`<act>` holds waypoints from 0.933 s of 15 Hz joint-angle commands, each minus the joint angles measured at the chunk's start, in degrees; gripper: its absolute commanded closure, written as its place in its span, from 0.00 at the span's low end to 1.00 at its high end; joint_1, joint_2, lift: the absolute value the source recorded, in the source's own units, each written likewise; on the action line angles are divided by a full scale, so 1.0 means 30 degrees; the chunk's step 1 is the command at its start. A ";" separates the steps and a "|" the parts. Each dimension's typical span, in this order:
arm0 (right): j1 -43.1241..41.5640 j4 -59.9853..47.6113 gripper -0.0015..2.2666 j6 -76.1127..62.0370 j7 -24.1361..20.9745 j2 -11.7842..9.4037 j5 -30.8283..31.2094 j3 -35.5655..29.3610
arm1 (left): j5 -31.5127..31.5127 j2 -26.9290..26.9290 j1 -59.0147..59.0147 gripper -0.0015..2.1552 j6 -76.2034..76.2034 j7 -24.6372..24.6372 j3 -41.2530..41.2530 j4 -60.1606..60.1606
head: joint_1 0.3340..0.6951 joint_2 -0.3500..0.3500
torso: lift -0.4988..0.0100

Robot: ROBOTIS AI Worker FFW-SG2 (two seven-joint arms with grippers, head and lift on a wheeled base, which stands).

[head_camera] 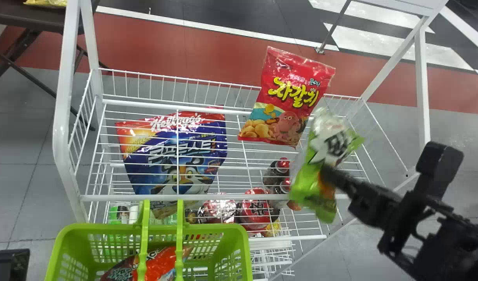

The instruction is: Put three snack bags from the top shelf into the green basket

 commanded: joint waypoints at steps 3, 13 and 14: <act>0.0640 -0.1752 0.97 0.6286 0.0854 0.0300 -0.3587 -0.1067 | 0.0000 -0.0103 -0.0030 0.67 -0.0087 0.0087 -0.0030 0.0002 | 1.00 0.00 | 0.89; 0.1695 -0.2631 0.97 0.6286 0.0326 0.0330 -0.8158 0.1189 | 0.0000 -0.0103 -0.0089 0.67 -0.0087 0.0116 -0.0176 0.0002 | 1.00 0.00 | 0.89; 0.1841 -0.2250 0.97 0.6286 0.0297 0.0242 -0.7777 0.1745 | 0.0000 -0.0103 -0.0089 0.67 -0.0087 0.0116 -0.0176 0.0002 | 1.00 0.00 | 0.89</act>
